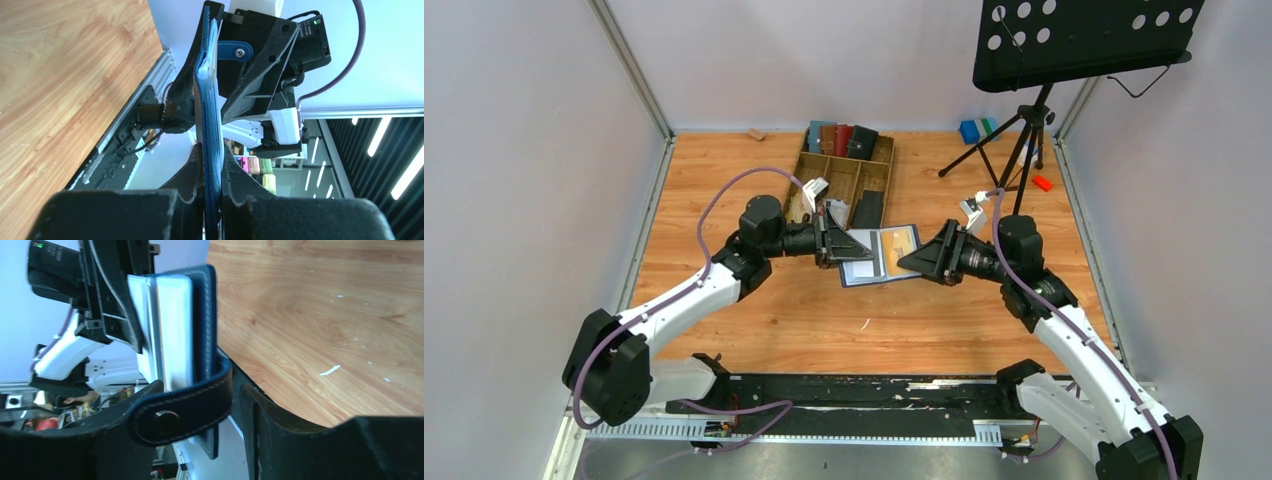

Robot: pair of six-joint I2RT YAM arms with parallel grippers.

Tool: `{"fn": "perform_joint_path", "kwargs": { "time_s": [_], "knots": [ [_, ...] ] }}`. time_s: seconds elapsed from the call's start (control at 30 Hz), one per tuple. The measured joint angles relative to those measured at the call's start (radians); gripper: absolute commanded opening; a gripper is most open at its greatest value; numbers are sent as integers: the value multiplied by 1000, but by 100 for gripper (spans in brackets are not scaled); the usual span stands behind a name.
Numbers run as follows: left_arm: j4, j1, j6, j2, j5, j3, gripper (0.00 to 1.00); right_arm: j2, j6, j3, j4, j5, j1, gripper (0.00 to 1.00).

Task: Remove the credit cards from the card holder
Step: Remove the credit card from the card holder.

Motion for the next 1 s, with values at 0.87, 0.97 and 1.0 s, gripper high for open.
{"fn": "perform_joint_path", "kwargs": {
  "time_s": [0.87, 0.97, 1.0],
  "knots": [
    [-848, 124, 472, -65, -354, 175, 61, -10, 18, 28, -59, 63, 0, 0],
    [-912, 152, 524, -63, -372, 212, 51, 63, -5, 86, -58, 67, 0, 0],
    [-881, 153, 521, -74, -349, 202, 47, 95, -12, 111, -55, 63, 0, 0]
  ]
}}
